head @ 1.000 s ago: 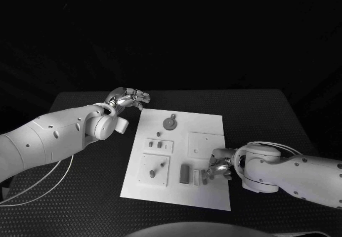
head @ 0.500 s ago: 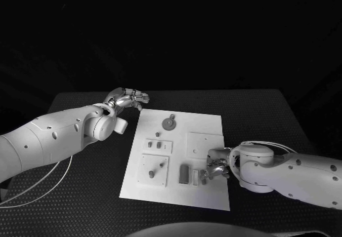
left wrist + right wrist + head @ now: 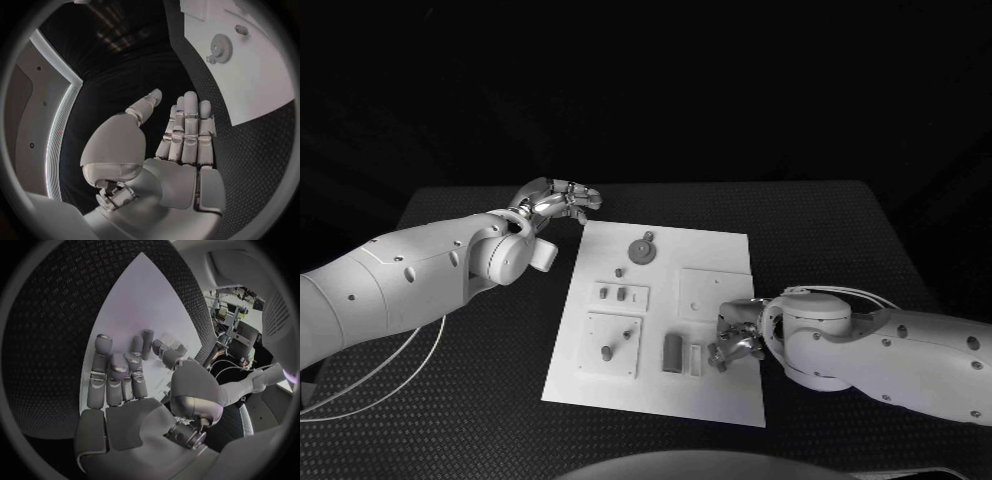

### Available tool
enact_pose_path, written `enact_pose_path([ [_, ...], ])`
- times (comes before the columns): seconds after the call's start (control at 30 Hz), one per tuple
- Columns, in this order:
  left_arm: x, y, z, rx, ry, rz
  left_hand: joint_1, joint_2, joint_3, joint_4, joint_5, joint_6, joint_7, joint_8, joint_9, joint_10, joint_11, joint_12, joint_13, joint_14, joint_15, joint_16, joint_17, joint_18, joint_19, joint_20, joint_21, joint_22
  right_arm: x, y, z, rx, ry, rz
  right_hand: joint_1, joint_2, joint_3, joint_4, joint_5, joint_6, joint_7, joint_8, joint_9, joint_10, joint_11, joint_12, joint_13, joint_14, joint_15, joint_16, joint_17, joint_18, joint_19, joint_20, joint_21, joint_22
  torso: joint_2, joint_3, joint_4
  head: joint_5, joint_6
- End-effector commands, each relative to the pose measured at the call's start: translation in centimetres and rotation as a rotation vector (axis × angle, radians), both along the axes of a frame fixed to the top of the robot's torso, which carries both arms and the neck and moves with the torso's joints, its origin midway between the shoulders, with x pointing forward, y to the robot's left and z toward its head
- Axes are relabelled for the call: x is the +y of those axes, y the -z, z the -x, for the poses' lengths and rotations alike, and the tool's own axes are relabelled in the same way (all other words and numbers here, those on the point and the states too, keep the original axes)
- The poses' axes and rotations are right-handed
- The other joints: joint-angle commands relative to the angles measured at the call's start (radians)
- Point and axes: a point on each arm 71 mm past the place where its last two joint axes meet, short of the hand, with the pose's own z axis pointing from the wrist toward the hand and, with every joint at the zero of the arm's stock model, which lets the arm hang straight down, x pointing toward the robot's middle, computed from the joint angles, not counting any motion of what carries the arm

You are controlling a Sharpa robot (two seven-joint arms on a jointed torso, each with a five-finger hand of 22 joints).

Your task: Assemble the parts on the task board

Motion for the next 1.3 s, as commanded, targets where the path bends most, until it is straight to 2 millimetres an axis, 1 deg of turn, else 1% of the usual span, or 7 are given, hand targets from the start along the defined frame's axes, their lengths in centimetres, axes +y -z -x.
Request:
enact_pose_path([
  [0.03, -0.2, -0.1, 0.0, 0.000, 0.015, 0.011, -0.011, 0.000, 0.000, 0.008, -0.004, -0.003, -0.001, 0.001, 0.001, -0.006, -0.003, 0.001, 0.000, -0.001, 0.004, -0.005, 0.001, 0.018, 0.005, -0.001, -0.006, 0.001, -0.9, 0.5, -0.2, -0.058, -0.018, 0.106, 0.012, -0.001, 0.003, -0.004, -0.005, -0.039, 0.033, -0.041, -0.008, -0.006, 0.003, -0.004, 0.001, -0.004, 0.000, -0.005, 0.002, 0.006, -0.006, -0.001, 0.000, 0.016, 0.001, 0.0015, -0.0003, 0.001, 0.000],
  [0.27, -0.2, -0.1, 0.0, 0.001, 0.015, 0.011, -0.011, 0.000, 0.000, 0.008, -0.004, -0.003, -0.001, 0.001, 0.001, -0.006, -0.003, 0.001, 0.000, -0.001, 0.004, -0.006, 0.002, 0.018, 0.005, -0.001, -0.006, 0.001, -1.3, 0.2, -0.5, -0.112, -0.039, 0.140, 0.017, -0.021, 0.008, -0.006, -0.004, -0.043, 0.035, -0.045, -0.009, -0.008, 0.005, -0.008, 0.003, -0.004, 0.002, -0.009, 0.004, 0.006, -0.009, 0.002, -0.001, 0.016, 0.001, 0.0019, -0.0008, 0.002, 0.001],
  [0.47, -0.2, -0.1, 0.0, 0.001, 0.015, 0.011, -0.012, 0.000, 0.000, 0.009, -0.004, -0.003, -0.001, 0.002, 0.001, -0.006, -0.003, 0.001, 0.000, -0.001, 0.004, -0.006, 0.002, 0.017, 0.005, -0.001, -0.006, 0.002, -1.1, -0.1, -0.5, -0.173, -0.079, 0.171, 0.003, -0.053, 0.021, 0.027, -0.006, -0.052, 0.039, -0.051, -0.011, -0.013, 0.009, -0.014, 0.004, -0.008, 0.005, -0.014, 0.006, 0.006, -0.013, 0.004, -0.004, 0.014, 0.000, 0.0016, -0.0010, 0.004, 0.000],
  [0.6, -0.2, -0.1, 0.0, 0.002, 0.015, 0.011, -0.013, 0.000, -0.001, 0.009, -0.004, -0.003, -0.001, 0.002, 0.001, -0.006, -0.003, 0.002, 0.000, -0.001, 0.004, -0.006, 0.002, 0.017, 0.005, -0.001, -0.007, 0.002, -0.4, -0.4, -0.2, -0.189, -0.104, 0.160, 0.030, -0.062, 0.043, 0.025, -0.006, -0.100, 0.055, -0.081, -0.025, -0.025, 0.025, -0.019, 0.006, -0.018, 0.020, -0.020, 0.009, 0.006, -0.028, 0.005, -0.010, 0.015, 0.001, 0.0018, -0.0003, 0.004, 0.000],
  [1.03, -0.2, -0.1, 0.1, 0.003, 0.019, 0.012, -0.013, 0.000, -0.001, 0.011, -0.004, -0.003, -0.001, 0.001, 0.001, -0.006, -0.003, 0.002, 0.000, 0.000, 0.004, -0.006, 0.003, 0.017, 0.005, -0.001, -0.007, 0.002, 0.1, -0.4, -0.1, -0.196, -0.130, 0.174, 0.134, -0.009, 0.061, -0.040, 0.031, -0.105, 0.069, -0.096, -0.060, -0.025, 0.039, -0.018, 0.009, -0.017, 0.037, -0.027, 0.015, 0.006, -0.039, 0.015, -0.005, 0.019, 0.000, 0.0004, -0.0005, 0.001, -0.003],
  [1.17, -0.2, -0.1, 0.1, 0.004, 0.019, 0.012, -0.013, 0.001, -0.001, 0.011, -0.005, -0.004, -0.001, 0.001, 0.001, -0.005, -0.003, 0.002, 0.000, 0.000, 0.004, -0.006, 0.003, 0.017, 0.005, -0.001, -0.007, 0.002, -0.1, -0.3, -0.2, -0.197, -0.117, 0.168, 0.158, 0.054, 0.067, -0.072, 0.063, -0.088, 0.066, -0.090, -0.069, -0.022, 0.035, -0.018, 0.010, -0.015, 0.035, -0.028, 0.018, 0.006, -0.042, 0.017, -0.004, 0.019, 0.001, 0.0000, 0.0002, 0.000, -0.003],
  [1.3, -0.3, -0.1, 0.1, 0.004, 0.020, 0.012, -0.013, 0.001, -0.001, 0.011, -0.005, -0.004, -0.001, 0.001, 0.001, -0.005, -0.003, 0.002, 0.000, 0.000, 0.004, -0.006, 0.003, 0.017, 0.005, -0.001, -0.007, 0.003, -0.3, -0.2, -0.2, -0.174, -0.085, 0.143, 0.172, 0.094, 0.089, -0.096, 0.071, -0.070, 0.061, -0.083, -0.075, -0.016, 0.031, -0.017, 0.010, -0.011, 0.032, -0.029, 0.020, 0.006, -0.039, 0.019, -0.002, 0.018, 0.000, 0.0003, 0.0005, 0.001, -0.002],
])
